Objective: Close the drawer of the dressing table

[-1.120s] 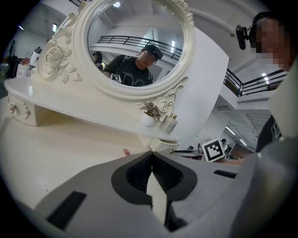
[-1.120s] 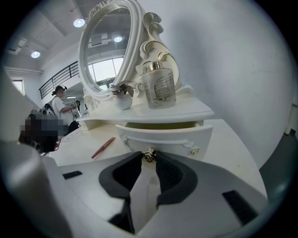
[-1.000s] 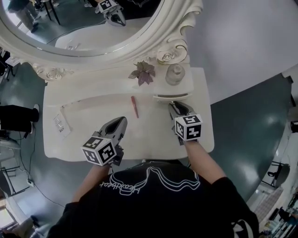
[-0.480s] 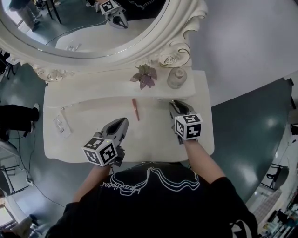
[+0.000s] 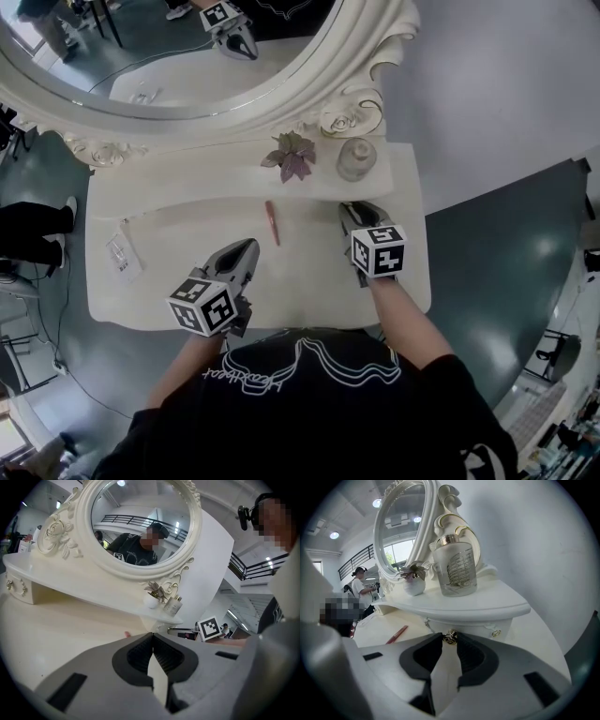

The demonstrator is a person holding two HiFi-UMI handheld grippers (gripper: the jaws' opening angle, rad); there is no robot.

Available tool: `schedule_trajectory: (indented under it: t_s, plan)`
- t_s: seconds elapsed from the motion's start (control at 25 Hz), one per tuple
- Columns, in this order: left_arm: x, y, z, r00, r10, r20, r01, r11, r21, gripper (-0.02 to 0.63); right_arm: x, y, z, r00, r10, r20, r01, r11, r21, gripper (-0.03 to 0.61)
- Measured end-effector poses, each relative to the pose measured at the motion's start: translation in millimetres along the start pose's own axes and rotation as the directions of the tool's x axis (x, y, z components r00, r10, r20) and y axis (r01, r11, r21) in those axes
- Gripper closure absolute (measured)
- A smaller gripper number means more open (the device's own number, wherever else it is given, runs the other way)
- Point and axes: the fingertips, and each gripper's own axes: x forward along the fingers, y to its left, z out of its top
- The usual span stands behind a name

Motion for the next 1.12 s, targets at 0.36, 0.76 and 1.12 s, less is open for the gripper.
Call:
schedule_trajectory:
  t_s: [0.36,0.76,1.12]
  plan:
    - [1,-4,0,1.0,-0.011,-0.003,0.011,1.0,0.001,0.609,-1,0,-1,1.0,0.008,-0.006,-0.008,1.0,-0.016,0.472]
    - [-4,-15,-4,1.0,-0.03,-0.005,0.03,0.999,0.018,0.609,-25,10,6,0.999,0.033,0.035,-0.03,0.995,-0.098,0.363]
    - [-21,-45,-2,0.996,-0.089,0.013,0.088,0.994,0.06,0.609,-81,38,11,0.99,0.099,0.105,-0.092,0.993,-0.076,0.366]
